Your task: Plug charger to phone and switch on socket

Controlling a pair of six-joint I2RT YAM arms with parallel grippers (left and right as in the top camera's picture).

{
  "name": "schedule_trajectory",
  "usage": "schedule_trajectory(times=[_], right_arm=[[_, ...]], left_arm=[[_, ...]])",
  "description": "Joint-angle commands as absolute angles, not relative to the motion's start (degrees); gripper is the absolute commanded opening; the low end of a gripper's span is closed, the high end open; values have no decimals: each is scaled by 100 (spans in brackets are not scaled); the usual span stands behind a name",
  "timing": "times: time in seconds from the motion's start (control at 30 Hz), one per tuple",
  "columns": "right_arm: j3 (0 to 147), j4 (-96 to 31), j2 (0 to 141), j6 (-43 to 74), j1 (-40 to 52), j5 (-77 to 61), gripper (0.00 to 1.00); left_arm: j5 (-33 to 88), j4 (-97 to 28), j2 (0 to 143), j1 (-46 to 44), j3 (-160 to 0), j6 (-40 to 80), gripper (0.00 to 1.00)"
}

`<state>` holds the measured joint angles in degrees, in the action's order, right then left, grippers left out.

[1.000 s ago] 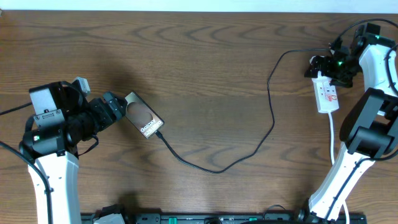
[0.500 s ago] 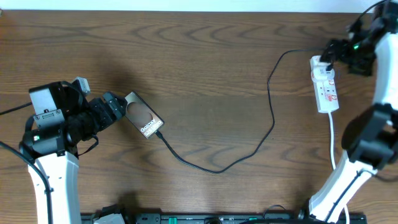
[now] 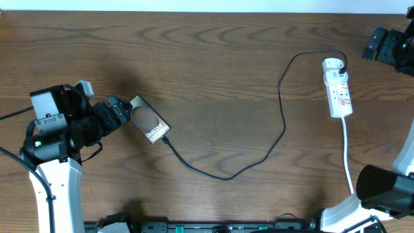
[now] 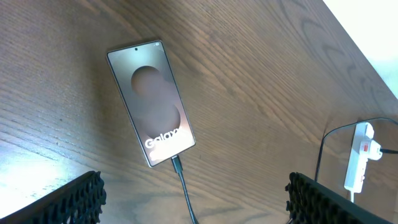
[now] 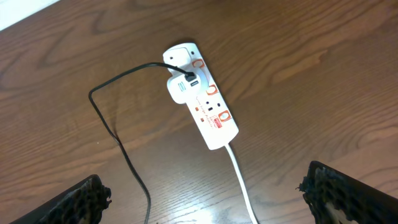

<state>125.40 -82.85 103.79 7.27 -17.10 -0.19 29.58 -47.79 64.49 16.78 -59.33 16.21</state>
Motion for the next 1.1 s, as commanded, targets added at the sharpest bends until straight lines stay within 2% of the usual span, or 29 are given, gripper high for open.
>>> schedule_trajectory(times=[0.0, 0.43, 0.57, 0.73, 0.87, 0.97, 1.07], right_arm=[[12540, -8296, 10390, 832, -1682, 51, 99], [12540, -8296, 10390, 832, -1682, 51, 99], [12540, -8296, 10390, 832, -1682, 51, 99], [12540, -8296, 10390, 832, -1682, 51, 99], [12540, -8296, 10390, 832, -1682, 51, 99], [12540, -8296, 10390, 829, -1682, 51, 99], [12540, -8296, 10390, 832, -1682, 51, 99]], left_arm=[[2884, -4797, 6436, 1697, -5931, 1505, 91], [2884, -4797, 6224, 1485, -5931, 1505, 92], [2115, -5061, 5743, 972, -5931, 1439, 91], [587, -4923, 4609, -235, -5575, 1441, 92], [311, -3988, 3142, -432, -4536, 1439, 91], [316, -2451, 1837, -239, -3291, 1439, 92], [316, -1249, 1214, -80, -2449, 1439, 92]])
